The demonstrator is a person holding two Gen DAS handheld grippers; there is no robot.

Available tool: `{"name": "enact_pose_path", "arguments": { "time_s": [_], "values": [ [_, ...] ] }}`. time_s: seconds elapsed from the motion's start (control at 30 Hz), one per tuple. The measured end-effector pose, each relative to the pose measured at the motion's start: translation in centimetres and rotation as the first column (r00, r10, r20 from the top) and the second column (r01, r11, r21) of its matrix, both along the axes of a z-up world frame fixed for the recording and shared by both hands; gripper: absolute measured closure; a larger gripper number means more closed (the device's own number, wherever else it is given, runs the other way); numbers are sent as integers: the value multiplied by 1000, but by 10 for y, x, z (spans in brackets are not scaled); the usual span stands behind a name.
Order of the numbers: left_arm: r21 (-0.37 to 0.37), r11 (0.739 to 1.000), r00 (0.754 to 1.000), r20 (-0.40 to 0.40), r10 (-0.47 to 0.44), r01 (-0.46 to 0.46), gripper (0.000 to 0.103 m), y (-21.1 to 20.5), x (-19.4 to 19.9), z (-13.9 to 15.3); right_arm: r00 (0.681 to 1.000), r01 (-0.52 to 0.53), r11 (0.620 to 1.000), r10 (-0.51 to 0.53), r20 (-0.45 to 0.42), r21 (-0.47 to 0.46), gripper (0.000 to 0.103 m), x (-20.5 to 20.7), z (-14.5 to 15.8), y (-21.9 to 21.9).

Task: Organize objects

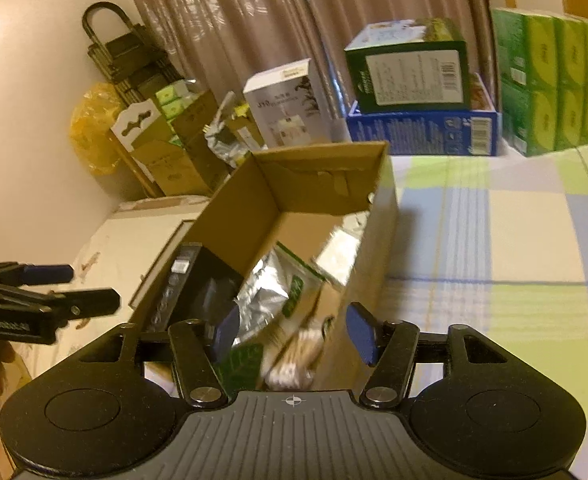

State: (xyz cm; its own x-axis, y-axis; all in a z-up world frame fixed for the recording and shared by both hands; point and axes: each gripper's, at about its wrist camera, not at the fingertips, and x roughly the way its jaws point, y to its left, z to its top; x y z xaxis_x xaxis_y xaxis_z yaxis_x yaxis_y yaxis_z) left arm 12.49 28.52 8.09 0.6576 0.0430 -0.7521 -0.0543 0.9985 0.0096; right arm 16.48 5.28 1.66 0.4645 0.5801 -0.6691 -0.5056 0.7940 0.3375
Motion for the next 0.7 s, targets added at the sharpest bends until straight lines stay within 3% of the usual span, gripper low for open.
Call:
{"name": "enact_pose_path", "arguments": {
  "time_s": [0.2, 0.4, 0.7],
  "values": [
    [3, 1000, 999, 39, -10, 10, 1, -18, -36, 5, 1000, 22, 999, -22, 6, -32, 35, -35, 9, -12],
    [-10, 999, 999, 32, -34, 34, 1, -35, -73, 6, 999, 15, 996, -10, 53, -88, 33, -74, 19, -25],
    [-64, 998, 999, 51, 11, -8, 1, -47, -120, 14, 997, 68, 994, -63, 54, -90, 32, -114, 32, -47]
  ]
}}
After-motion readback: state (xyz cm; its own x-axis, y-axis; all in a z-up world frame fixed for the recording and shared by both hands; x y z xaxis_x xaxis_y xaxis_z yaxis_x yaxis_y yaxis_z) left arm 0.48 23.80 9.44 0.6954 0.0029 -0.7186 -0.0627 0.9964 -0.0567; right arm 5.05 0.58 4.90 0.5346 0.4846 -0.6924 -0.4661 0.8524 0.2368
